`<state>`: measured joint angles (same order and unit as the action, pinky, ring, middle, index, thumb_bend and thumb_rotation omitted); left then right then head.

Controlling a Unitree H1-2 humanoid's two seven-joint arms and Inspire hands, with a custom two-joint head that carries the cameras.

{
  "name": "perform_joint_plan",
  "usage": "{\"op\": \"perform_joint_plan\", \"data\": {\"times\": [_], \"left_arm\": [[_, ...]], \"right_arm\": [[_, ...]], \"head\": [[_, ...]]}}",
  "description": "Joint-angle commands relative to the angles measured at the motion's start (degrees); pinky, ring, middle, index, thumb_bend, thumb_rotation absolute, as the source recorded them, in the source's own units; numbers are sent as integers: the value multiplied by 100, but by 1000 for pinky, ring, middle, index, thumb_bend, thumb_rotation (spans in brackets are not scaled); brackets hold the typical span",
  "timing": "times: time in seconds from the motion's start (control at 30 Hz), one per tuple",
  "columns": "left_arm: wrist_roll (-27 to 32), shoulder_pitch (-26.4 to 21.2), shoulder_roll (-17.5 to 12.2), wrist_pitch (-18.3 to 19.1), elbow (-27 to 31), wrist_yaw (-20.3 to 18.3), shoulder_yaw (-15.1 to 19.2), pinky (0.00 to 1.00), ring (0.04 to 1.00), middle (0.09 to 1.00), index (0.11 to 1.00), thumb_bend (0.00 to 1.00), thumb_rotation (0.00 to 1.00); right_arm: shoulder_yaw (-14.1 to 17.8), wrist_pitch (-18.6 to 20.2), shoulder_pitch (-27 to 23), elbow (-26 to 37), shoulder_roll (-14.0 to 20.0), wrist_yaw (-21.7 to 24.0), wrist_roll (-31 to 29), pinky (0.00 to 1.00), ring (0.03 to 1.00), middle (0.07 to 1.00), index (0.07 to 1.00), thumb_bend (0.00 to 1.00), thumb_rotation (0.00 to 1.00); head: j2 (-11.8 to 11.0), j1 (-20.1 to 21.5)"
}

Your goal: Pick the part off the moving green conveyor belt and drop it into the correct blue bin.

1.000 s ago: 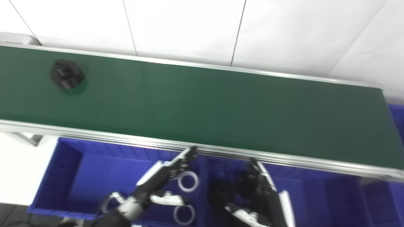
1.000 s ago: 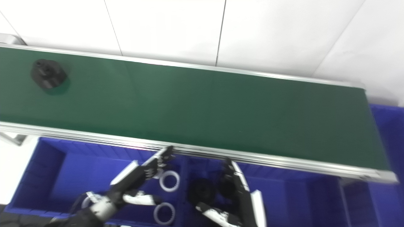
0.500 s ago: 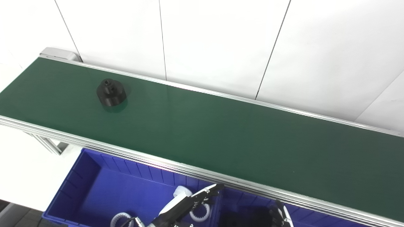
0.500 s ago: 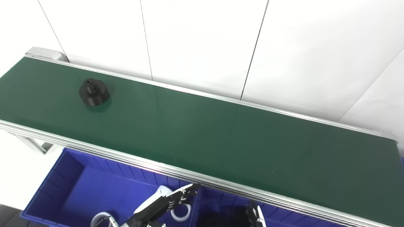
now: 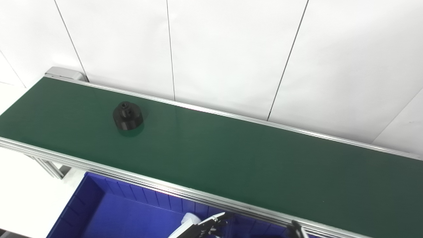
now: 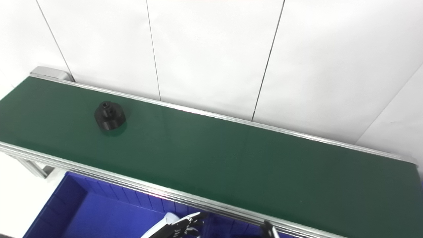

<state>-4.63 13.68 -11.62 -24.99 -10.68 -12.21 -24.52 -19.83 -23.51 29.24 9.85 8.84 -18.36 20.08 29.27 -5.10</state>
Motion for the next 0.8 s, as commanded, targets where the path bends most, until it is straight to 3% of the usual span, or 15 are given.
{"op": "perform_joint_plan", "data": {"times": [0.0,0.13,0.37,0.47,0.6,0.77], "left_arm": [[78,-68,-103,-194,188,36,-14,820,923,951,928,793,516],[82,-22,-136,-193,247,200,67,859,936,956,933,813,559],[273,59,-213,-193,377,82,209,861,933,955,929,800,586],[341,68,-162,-193,339,57,301,846,924,952,932,802,583],[514,145,-21,-193,316,-40,515,814,907,945,912,800,500],[601,283,94,-192,355,-116,745,784,884,926,894,816,513]], "right_arm": [[92,-130,-146,497,-128,160,5,825,872,888,939,677,493],[364,270,-567,1085,-225,537,23,897,893,901,947,727,523],[713,822,-1426,1439,-334,1090,184,771,850,892,945,745,565],[793,1138,-1736,1496,-345,1336,139,769,863,894,948,760,578],[862,1452,-2196,1420,-315,1661,140,798,852,873,923,758,521],[802,1875,-2508,1498,-343,2006,300,781,847,867,913,772,478]], "head": [[2,-1],[9,83],[15,175],[1,202],[0,240],[5,302]]}}
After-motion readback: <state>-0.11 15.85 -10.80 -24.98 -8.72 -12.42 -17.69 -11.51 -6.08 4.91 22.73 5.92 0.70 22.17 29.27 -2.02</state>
